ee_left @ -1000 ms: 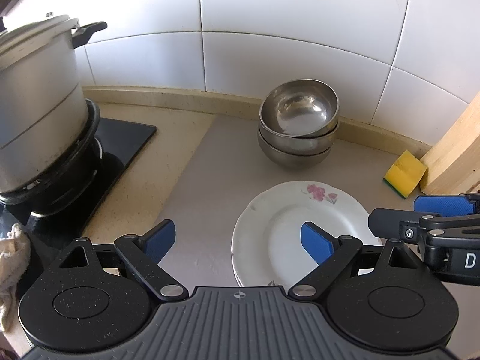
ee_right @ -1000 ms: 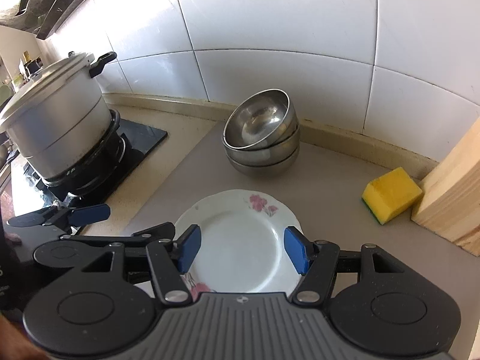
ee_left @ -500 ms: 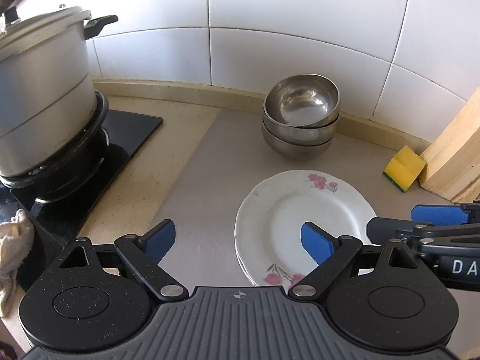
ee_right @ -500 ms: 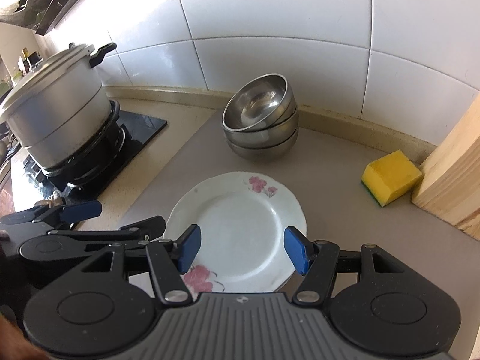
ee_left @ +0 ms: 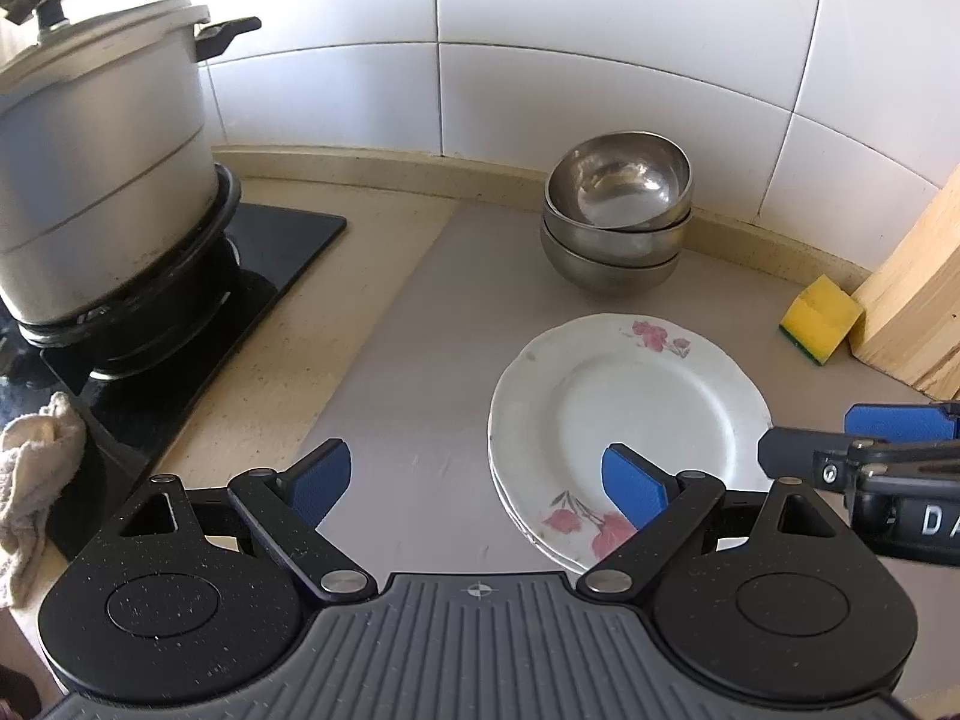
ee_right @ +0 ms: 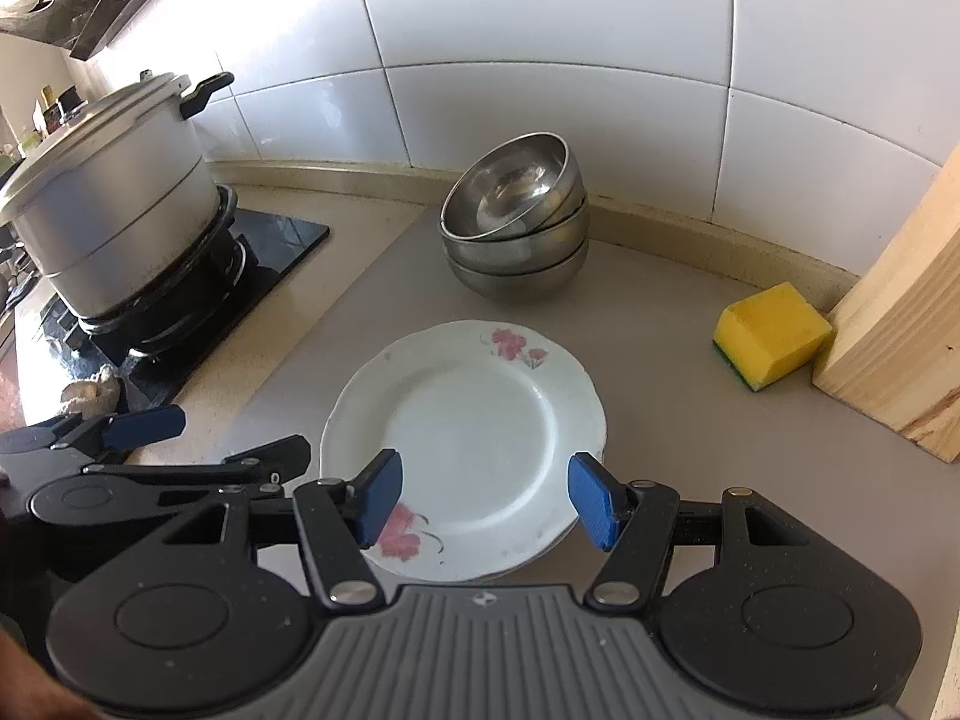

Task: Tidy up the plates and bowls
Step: 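Move both grippers back from the bowl stack over the plate stack, then close both grippers on the rim of the three nested steel bowls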

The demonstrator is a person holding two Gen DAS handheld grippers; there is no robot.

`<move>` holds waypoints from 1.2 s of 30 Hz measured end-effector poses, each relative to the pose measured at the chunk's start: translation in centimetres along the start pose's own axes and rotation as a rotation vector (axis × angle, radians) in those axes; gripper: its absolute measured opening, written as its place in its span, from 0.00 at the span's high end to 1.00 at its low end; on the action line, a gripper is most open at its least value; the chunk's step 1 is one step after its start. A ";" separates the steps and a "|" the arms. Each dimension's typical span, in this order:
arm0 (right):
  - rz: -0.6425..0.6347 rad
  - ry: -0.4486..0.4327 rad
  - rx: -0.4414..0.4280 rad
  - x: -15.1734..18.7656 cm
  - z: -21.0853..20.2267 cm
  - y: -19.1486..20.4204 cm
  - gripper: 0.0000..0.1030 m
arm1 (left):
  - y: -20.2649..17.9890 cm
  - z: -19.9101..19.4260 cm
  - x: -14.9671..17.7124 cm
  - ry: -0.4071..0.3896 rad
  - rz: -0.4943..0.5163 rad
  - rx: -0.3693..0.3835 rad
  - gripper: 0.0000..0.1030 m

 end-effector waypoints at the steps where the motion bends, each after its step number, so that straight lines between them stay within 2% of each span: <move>1: -0.006 0.001 0.001 -0.1 0.0 0.1 0.59 | 0.0 0.0 -0.2 -0.001 -0.002 0.001 0.14; 7: -0.019 -0.010 0.017 -2.6 0.9 0.2 0.59 | -0.3 1.4 -3.4 -0.006 0.016 -0.014 0.14; 12: 0.032 -0.036 0.086 -7.0 2.4 -1.7 0.57 | -0.4 4.4 -8.2 -0.017 0.019 -0.026 0.15; 16: 0.124 -0.054 0.154 -11.3 5.0 -4.2 0.54 | -0.8 8.3 -11.6 0.002 0.017 -0.012 0.14; 20: 0.221 -0.005 0.187 -14.3 9.7 -6.3 0.54 | -1.6 13.4 -13.9 0.045 0.032 0.004 0.15; 23: 0.268 0.054 0.180 -14.4 13.1 -7.0 0.54 | -2.0 16.9 -14.3 0.083 0.031 0.029 0.17; 26: 0.300 0.077 0.201 -14.3 15.0 -7.8 0.54 | -2.3 19.1 -14.2 0.120 0.015 0.092 0.15; 29: 0.328 0.123 0.163 -14.0 16.3 -8.5 0.54 | -2.4 20.5 -14.3 0.151 -0.026 0.152 0.16; 32: 0.408 0.145 0.070 -14.0 17.6 -9.1 0.54 | -2.4 21.3 -14.5 0.173 -0.036 0.201 0.18; 36: 0.548 0.194 -0.099 -12.7 18.9 -9.2 0.65 | -2.5 21.6 -14.3 0.161 -0.049 0.227 0.21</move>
Point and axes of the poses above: each gripper's, at about its wrist camera, not at the fingertips, and z roughly the way its jaws point, y to its left, x to its underside, the point moved 10 cm from there along z, roughly the way its jaws point
